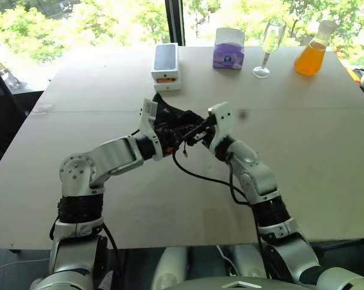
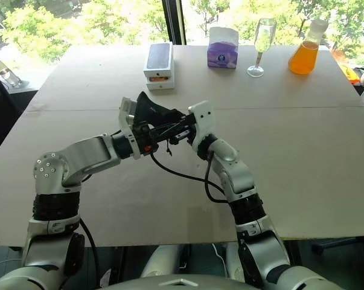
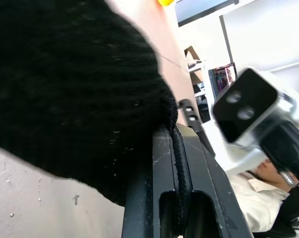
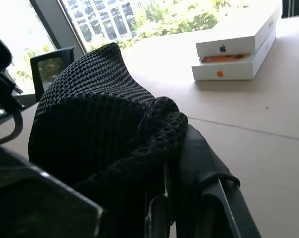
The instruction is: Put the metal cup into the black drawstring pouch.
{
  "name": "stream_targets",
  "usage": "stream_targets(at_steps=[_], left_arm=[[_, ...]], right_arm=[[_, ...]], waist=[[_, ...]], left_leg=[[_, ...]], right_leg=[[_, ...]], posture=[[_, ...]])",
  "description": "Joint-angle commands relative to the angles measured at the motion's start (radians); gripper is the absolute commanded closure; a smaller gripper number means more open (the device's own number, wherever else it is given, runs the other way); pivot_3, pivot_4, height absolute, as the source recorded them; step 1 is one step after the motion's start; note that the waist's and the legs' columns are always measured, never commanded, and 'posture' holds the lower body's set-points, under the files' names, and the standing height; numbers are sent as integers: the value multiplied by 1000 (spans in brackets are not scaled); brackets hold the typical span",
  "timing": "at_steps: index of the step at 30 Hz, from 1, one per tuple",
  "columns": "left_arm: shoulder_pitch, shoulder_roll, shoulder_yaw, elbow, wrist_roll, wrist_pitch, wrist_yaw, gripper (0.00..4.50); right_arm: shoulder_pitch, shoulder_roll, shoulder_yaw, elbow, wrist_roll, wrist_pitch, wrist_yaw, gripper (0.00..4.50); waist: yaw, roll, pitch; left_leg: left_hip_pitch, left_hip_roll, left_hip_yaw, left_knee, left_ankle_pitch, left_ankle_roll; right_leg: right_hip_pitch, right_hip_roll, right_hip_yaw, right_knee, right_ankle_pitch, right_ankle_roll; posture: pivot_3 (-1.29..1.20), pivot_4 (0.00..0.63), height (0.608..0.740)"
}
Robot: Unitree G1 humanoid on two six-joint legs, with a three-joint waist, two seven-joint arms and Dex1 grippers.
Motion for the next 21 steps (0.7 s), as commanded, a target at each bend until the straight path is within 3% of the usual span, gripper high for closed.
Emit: stream_targets(at_steps=[1,4,11,21], left_arm=[[31,-17,-21,-74,-46,-14,-17,4500],[41,-60,-26,-86,-46,-46,1,4500],[33,-80,-3,-79,-46,-79,17,4500],[14,-31,17,-40,-46,-113,0,4500]], right_arm=[[-32,5,8,4,-54,-75,-37,4410],[-30,-45,115,31,-178,-221,2,4410],[-1,-9,109,33,-103,-219,84,4410],[43,-76,161,-34,-7,-154,334,4410]], waist=[[0,0,0],[0,0,0],[0,0,0],[1,0,0]], left_leg=[[0,0,0,0,0,0],[0,0,0,0,0,0],[0,0,0,0,0,0],[0,0,0,0,0,0]], right_leg=[[0,0,0,0,0,0],[0,0,0,-1,0,0],[0,0,0,0,0,0],[0,0,0,-1,0,0]], posture=[[0,150,740],[0,150,740],[0,150,740],[0,150,740]])
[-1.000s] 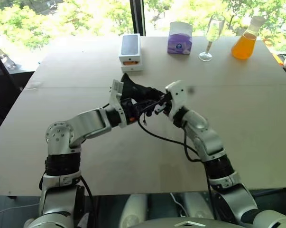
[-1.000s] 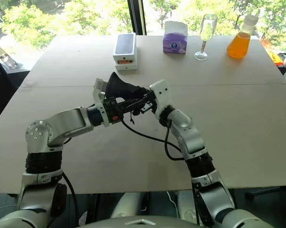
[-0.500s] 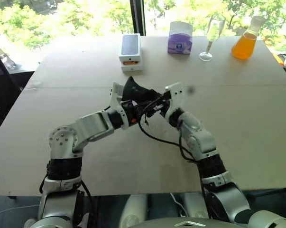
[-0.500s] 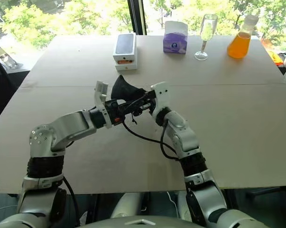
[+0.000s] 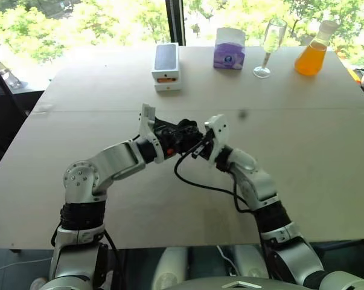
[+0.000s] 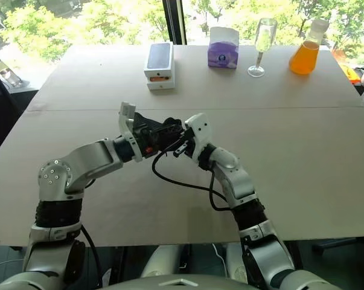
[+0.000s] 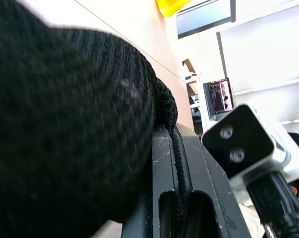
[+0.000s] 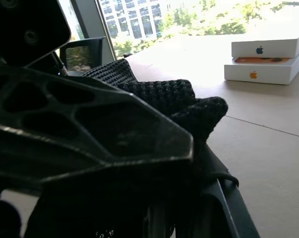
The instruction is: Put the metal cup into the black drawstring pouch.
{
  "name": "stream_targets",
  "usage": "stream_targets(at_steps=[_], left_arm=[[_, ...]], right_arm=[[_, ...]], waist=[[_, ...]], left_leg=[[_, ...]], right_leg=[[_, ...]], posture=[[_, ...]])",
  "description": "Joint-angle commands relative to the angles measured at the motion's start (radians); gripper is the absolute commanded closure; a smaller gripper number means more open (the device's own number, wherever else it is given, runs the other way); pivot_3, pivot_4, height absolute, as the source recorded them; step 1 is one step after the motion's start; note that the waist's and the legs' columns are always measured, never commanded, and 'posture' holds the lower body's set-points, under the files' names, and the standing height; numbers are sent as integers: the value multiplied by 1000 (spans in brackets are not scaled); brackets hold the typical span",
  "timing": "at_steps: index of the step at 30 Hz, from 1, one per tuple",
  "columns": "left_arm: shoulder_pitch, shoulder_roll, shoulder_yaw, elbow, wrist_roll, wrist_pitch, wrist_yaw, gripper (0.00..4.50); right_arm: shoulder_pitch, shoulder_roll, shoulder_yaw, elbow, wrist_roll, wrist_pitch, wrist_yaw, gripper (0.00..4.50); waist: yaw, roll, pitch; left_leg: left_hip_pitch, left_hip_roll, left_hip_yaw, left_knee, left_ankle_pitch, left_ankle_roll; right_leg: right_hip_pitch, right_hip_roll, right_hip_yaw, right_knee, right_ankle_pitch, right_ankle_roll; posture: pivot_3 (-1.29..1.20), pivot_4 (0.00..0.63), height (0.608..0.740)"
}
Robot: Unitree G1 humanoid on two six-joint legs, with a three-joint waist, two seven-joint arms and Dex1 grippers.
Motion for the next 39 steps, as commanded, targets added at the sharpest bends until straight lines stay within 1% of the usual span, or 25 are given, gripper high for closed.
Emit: stream_targets(at_steps=[1,5,9,12,15,16,17,21,22,23,26,28,31,32,34,37,39], left_arm=[[-34,-9,27,-28,-25,-38,-24,4500],[-10,-13,33,-68,-25,-57,-18,4500],[25,-18,27,-105,-25,-85,-7,4500],[52,-17,26,-113,2,-107,-5,4500],[79,-13,31,-120,90,-117,-39,4500],[87,-7,29,-122,118,-115,-49,4500],[95,-3,26,-122,147,-114,-60,4500],[107,-7,20,-104,295,-127,-92,4500],[105,-8,21,-95,334,-131,-100,4500],[102,-11,21,-87,369,-134,-107,4500],[92,-18,22,-62,457,-137,-128,4500],[73,-30,32,-25,511,-147,-145,4500],[44,-50,43,15,560,-146,-165,4500],[35,-58,46,23,572,-144,-172,4500],[19,-73,53,33,592,-139,-183,4500],[-4,-92,74,51,603,-130,-204,4500],[-11,-97,91,65,602,-121,-215,4500]], right_arm=[[-15,-10,89,-26,-3,-28,122,4410],[-43,-1,97,58,-62,-80,117,4410],[-55,-16,117,129,-128,-150,122,4410],[-63,-34,125,168,-153,-158,141,4410],[-66,-55,115,171,-156,-154,157,3533],[-67,-66,115,163,-161,-154,159,3049],[-70,-77,109,155,-167,-146,151,2771],[-78,-144,93,93,-190,-105,144,678],[-76,-169,87,63,-191,-81,150,278],[-74,-192,83,37,-190,-62,158,128],[-68,-248,73,-30,-179,-10,174,128],[-60,-306,49,-96,-168,36,188,128],[-42,-361,46,-158,-188,53,184,128],[-36,-368,47,-169,-191,56,176,128],[-12,-371,29,-206,-145,103,184,128],[71,-357,-57,-353,-29,281,142,128],[97,-350,-80,-412,11,382,111,128]], waist=[[0,0,0],[-2,0,0],[-1,0,0],[0,0,0],[0,0,0],[0,0,0],[-1,0,0],[2,0,0],[3,0,0],[3,0,0],[3,0,0],[3,0,0],[6,0,0],[5,0,0],[4,0,0],[6,0,0],[5,0,0]], left_leg=[[0,0,0,0,0,0],[0,0,0,0,0,0],[0,0,0,0,0,0],[0,0,0,0,0,0],[0,0,0,0,0,0],[0,0,0,0,0,0],[0,0,0,0,0,0],[0,0,0,0,0,0],[0,0,0,0,0,0],[0,0,0,0,0,0],[0,0,0,0,0,0],[0,0,0,-1,0,0],[0,0,0,-1,0,0],[0,0,0,-1,0,0],[0,0,0,-1,0,0],[-1,0,-1,-2,0,0],[-1,0,-1,-2,0,0]], right_leg=[[0,0,0,0,0,0],[0,0,0,0,0,0],[0,0,0,0,0,0],[0,0,0,0,0,0],[0,0,0,0,0,0],[0,0,0,0,0,0],[0,0,0,0,0,0],[0,0,0,0,0,0],[0,0,0,0,0,0],[0,0,0,-1,0,0],[0,0,0,-1,0,0],[0,0,0,-1,0,0],[0,0,0,-1,0,0],[0,0,0,-1,0,0],[0,0,0,-1,0,0],[0,0,0,-2,0,0],[0,0,0,-2,0,0]], posture=[[0,150,740],[0,150,740],[0,150,740],[0,150,740],[0,150,740],[0,150,740],[0,150,740],[0,150,740],[0,150,740],[0,150,740],[0,150,740],[0,150,740],[0,150,740],[0,150,740],[0,150,740],[0,150,740],[0,150,740]])
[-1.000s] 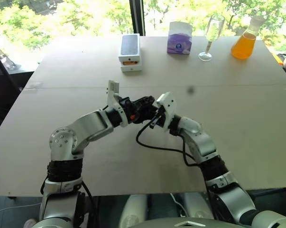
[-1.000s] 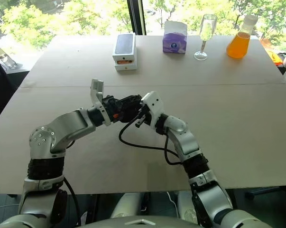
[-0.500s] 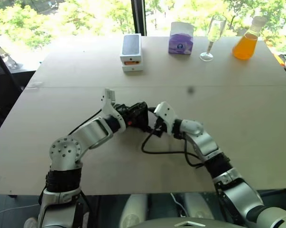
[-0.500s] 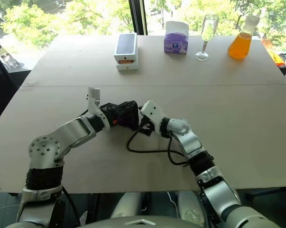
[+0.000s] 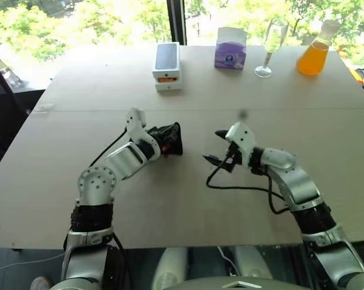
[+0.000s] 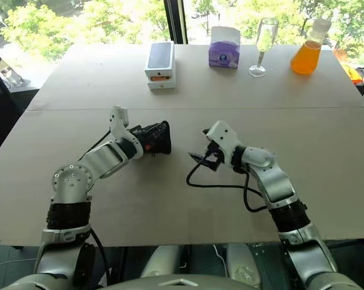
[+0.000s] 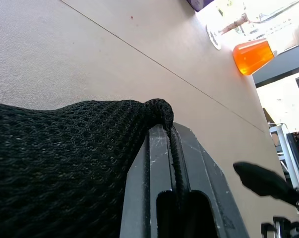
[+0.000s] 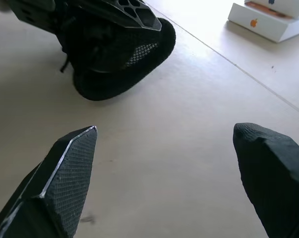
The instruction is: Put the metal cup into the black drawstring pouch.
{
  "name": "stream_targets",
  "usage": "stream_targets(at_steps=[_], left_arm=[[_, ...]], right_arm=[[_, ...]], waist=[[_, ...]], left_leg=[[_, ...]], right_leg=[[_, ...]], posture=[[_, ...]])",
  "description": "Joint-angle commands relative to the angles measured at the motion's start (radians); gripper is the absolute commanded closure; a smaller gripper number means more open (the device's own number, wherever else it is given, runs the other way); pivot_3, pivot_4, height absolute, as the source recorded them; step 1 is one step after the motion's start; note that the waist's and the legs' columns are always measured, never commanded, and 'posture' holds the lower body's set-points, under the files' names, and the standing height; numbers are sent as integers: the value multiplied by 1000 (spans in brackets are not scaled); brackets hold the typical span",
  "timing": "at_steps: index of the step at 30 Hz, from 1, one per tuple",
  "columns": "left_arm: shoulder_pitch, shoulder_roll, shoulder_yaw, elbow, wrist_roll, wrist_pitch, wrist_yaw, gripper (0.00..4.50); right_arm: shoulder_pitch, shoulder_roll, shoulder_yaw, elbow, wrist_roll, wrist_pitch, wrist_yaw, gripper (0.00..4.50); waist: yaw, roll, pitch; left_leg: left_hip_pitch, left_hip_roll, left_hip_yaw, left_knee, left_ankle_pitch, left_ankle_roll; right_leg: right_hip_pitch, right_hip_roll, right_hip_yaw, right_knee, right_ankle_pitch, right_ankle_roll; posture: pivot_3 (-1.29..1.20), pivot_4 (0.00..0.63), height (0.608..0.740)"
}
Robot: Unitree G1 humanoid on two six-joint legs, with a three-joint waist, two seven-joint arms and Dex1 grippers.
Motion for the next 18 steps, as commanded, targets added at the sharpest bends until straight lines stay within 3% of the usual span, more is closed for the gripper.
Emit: stream_targets(at_steps=[1,4,9,12,18], left_arm=[[-27,-8,55,12,-11,12,-24,4500],[-43,-26,86,45,-33,33,-20,4500],[-96,-32,141,113,-117,95,-7,4500],[-109,-26,172,147,-176,140,3,4500],[-138,1,174,163,-166,183,-1,4500]], right_arm=[[30,5,-44,-146,89,186,-44,128],[75,8,-19,-209,131,317,-64,128],[77,156,-47,-206,232,423,-150,128],[37,186,-10,-167,202,390,-172,128],[-49,233,20,-68,147,275,-219,128]], waist=[[-2,0,0],[-1,0,0],[-4,0,0],[-4,0,0],[-4,0,0]], left_leg=[[0,0,0,0,0,0],[1,0,0,0,0,0],[1,0,0,0,0,0],[1,0,0,1,0,0],[1,-1,-1,0,0,0]], right_leg=[[0,0,0,0,0,0],[0,0,0,0,0,0],[0,0,0,1,0,0],[0,0,0,1,0,0],[0,0,-1,1,0,0]], posture=[[0,150,740],[0,150,740],[0,150,740],[0,150,740],[0,150,740]])
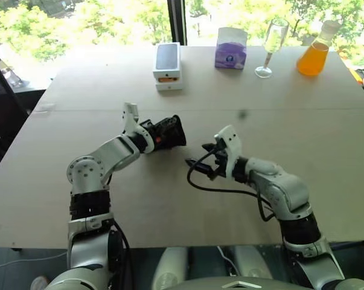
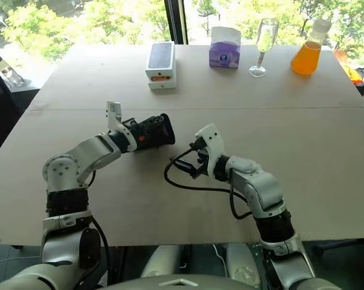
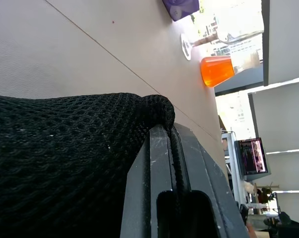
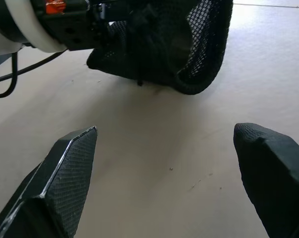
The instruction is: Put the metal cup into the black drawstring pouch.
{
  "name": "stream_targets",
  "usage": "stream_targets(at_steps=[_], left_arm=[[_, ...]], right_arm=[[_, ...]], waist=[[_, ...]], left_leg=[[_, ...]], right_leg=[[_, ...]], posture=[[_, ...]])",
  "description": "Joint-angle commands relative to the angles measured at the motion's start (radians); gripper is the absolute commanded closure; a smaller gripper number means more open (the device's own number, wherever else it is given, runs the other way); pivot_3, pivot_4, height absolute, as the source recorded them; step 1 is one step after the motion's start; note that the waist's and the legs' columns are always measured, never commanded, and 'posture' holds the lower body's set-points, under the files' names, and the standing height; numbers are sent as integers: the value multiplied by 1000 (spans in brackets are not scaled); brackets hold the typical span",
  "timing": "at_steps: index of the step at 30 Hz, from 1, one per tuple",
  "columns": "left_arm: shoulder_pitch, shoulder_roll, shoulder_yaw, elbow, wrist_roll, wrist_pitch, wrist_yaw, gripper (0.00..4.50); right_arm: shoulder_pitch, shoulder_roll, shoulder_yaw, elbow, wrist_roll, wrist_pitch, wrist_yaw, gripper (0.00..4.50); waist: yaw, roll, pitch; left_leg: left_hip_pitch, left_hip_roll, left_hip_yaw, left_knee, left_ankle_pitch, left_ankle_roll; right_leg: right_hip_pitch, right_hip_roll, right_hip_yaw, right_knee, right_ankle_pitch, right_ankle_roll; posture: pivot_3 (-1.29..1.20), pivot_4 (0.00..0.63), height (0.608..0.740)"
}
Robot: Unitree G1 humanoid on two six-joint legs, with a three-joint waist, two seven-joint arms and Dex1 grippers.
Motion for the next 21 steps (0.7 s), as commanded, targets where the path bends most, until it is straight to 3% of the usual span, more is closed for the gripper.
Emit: stream_targets(at_steps=[1,5,9,14,21], left_arm=[[-47,13,22,4,-16,20,-1,4500],[-62,-16,53,46,-76,22,60,4500],[-73,-28,80,57,-112,8,95,4500],[-98,-44,112,73,-149,-25,132,4500],[-96,-54,120,58,-194,-43,171,4500]], right_arm=[[-63,44,7,26,-15,-82,-27,128],[-87,43,52,27,-37,-132,-6,128],[-94,44,62,3,4,-110,21,1323],[-117,83,10,-4,123,26,22,1323],[-162,153,5,135,59,-6,-91,1323]], waist=[[0,0,0],[-2,0,0],[-1,0,0],[-2,0,0],[-2,0,0]], left_leg=[[0,0,0,0,0,0],[0,0,0,0,0,0],[0,0,0,0,0,0],[0,0,0,0,0,0],[0,0,0,0,0,0]], right_leg=[[0,0,0,0,0,0],[0,0,0,0,0,0],[0,0,0,0,0,0],[0,0,0,0,0,0],[-1,0,0,0,0,0]], posture=[[0,150,740],[0,150,740],[0,150,740],[0,150,740],[0,150,740]])
